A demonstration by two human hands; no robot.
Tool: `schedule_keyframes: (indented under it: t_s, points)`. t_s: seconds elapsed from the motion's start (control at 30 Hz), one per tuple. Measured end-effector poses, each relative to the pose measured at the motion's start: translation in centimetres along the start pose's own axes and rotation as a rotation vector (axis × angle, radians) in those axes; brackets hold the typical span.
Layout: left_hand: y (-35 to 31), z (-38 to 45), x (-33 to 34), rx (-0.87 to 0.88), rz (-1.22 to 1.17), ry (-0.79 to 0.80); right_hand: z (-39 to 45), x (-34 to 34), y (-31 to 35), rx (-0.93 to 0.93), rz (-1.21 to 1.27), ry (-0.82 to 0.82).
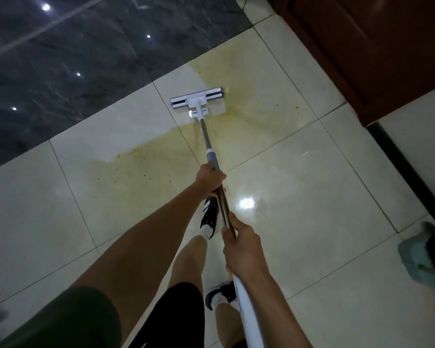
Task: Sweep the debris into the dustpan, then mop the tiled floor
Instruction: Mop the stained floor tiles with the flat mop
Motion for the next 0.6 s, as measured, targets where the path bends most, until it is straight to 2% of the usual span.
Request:
schedule_keyframes:
  t_s: [0.3,0.47,0.6]
  points:
    - [-12.3,13.4,-7.9,0.017,-0.028,-0.024,14.7,0.0,13.0,-0.066,-0.038,-0.079]
    - [-19.1,20.2,-13.0,0.033,-0.018,-0.058,22.2,0.3,20.6,-0.074,0.016,-0.051]
    - [-22.4,23.5,-15.3,0.044,-0.003,-0.067,25.8,0.5,24.0,-0.054,0.060,-0.044]
Point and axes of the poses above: each hand's wrist, its own z-axis towards the middle knuckle, its own x-axis out of the palm, y = z × x, the point moved 1 cm from there along z, towards the middle knuckle, and after that the axes turned 7 degrees about z, right-handed, at the moved point
